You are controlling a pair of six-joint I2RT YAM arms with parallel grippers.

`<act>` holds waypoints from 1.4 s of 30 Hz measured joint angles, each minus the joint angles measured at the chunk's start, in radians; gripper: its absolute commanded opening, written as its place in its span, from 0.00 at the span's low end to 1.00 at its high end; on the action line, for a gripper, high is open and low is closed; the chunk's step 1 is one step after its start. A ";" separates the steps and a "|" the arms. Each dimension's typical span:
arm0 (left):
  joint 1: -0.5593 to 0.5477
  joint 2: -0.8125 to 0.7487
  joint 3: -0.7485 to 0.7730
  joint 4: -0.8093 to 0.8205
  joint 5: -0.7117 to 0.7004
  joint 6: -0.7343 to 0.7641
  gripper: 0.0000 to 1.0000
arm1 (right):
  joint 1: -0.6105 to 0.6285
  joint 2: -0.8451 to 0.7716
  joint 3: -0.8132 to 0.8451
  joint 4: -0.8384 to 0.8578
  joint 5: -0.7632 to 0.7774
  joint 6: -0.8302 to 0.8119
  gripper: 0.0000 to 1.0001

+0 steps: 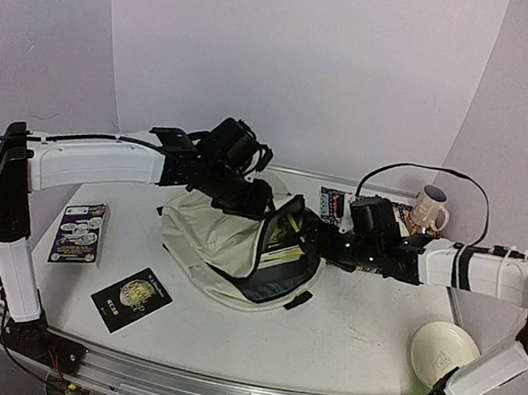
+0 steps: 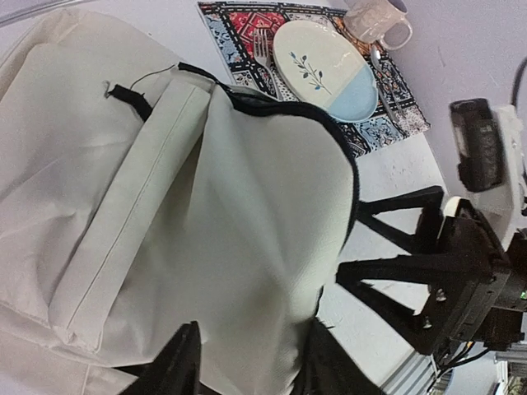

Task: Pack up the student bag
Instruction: Place the book in the largest pocket of the bag, then move the book to the center of the board.

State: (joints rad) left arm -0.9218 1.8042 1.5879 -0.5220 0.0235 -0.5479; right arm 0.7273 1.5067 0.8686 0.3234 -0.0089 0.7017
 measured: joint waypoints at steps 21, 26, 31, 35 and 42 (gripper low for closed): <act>0.379 -0.333 -0.497 -0.024 -0.198 -0.095 0.90 | 0.000 -0.360 -0.128 -0.084 0.290 -0.182 0.98; 0.494 -0.339 -0.562 -0.089 -0.274 -0.112 0.89 | 0.000 -0.360 -0.144 -0.082 0.288 -0.184 0.98; 0.586 -0.331 -0.591 -0.134 -0.328 -0.123 0.87 | 0.000 -0.361 -0.171 -0.062 0.284 -0.187 0.98; 0.651 -0.281 -0.612 -0.134 -0.351 -0.126 0.83 | 0.000 -0.362 -0.194 -0.046 0.268 -0.186 0.98; 0.725 -0.128 -0.648 -0.141 -0.348 -0.112 0.68 | 0.000 -0.369 -0.215 -0.021 0.240 -0.185 0.98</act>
State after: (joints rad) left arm -0.1966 1.6761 0.9398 -0.6635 -0.3241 -0.6600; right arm 0.7273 1.1378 0.6536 0.3019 0.2315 0.5163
